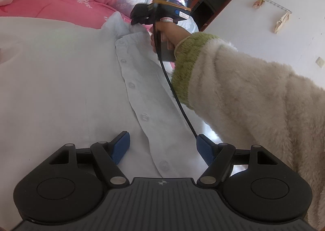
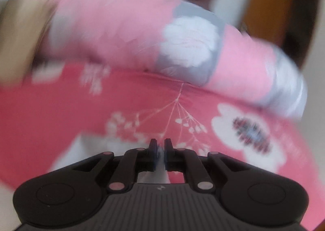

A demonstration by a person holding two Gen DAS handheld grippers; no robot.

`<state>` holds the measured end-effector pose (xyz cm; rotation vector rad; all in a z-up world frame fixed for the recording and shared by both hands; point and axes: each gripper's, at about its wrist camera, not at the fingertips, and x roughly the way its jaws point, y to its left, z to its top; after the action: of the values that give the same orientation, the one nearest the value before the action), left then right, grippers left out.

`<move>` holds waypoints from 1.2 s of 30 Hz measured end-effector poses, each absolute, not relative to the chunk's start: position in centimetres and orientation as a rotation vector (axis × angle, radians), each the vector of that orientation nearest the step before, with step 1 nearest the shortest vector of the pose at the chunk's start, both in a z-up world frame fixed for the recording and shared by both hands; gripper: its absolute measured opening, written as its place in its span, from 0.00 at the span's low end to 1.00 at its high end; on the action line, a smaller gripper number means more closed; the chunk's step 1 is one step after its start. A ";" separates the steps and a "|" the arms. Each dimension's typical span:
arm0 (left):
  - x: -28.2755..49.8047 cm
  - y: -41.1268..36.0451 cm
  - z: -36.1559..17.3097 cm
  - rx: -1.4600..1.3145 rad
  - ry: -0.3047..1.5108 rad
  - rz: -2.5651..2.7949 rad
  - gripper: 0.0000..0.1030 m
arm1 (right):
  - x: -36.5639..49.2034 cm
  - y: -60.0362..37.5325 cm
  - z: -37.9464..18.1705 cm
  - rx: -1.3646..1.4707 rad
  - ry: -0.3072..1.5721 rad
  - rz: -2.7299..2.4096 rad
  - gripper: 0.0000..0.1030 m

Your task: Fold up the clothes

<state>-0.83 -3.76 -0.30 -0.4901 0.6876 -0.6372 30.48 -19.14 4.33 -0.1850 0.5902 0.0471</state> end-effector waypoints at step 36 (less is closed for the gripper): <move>-0.4 -3.7 -0.2 -0.498 0.692 -0.641 0.71 | 28.0 -19.7 3.4 -0.221 0.808 -0.072 0.44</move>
<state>-0.43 -3.72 -0.23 -0.4982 0.6915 -0.6410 28.04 -19.68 3.43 -0.2209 0.8076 -0.0724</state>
